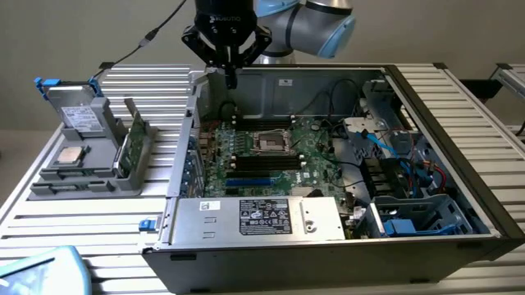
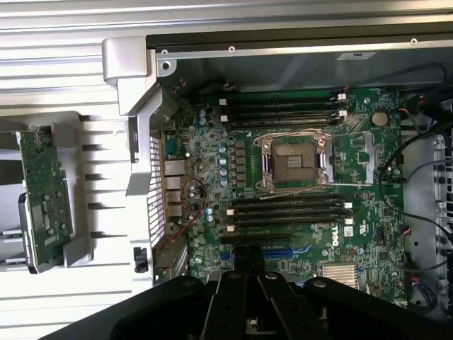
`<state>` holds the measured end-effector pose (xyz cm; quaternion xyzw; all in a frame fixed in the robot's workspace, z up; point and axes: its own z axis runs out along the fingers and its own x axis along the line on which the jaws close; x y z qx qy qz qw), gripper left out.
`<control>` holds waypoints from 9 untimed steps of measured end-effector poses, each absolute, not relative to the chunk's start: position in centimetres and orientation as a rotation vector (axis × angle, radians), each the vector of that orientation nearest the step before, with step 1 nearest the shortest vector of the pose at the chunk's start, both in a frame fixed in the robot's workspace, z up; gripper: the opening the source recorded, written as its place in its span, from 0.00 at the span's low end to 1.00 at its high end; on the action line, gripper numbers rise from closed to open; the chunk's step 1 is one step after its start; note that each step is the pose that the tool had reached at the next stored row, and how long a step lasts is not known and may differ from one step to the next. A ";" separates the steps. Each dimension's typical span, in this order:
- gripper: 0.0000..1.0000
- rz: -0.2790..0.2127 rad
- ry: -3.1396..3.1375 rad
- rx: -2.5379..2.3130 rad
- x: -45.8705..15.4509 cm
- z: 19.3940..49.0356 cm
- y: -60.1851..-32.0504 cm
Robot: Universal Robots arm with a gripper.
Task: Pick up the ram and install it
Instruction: 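Reach for the ram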
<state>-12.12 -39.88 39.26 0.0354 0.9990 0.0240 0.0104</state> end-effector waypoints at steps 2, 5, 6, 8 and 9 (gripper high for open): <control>0.11 0.075 3.118 0.110 -12.1 39.3 -39.9; 0.11 0.075 3.118 0.110 -12.1 39.3 -39.9; 0.11 0.075 3.118 0.110 -12.1 39.3 -39.9; 0.11 0.075 3.118 0.110 -12.3 39.3 -39.8; 0.11 0.075 3.118 0.110 -12.6 39.3 -39.6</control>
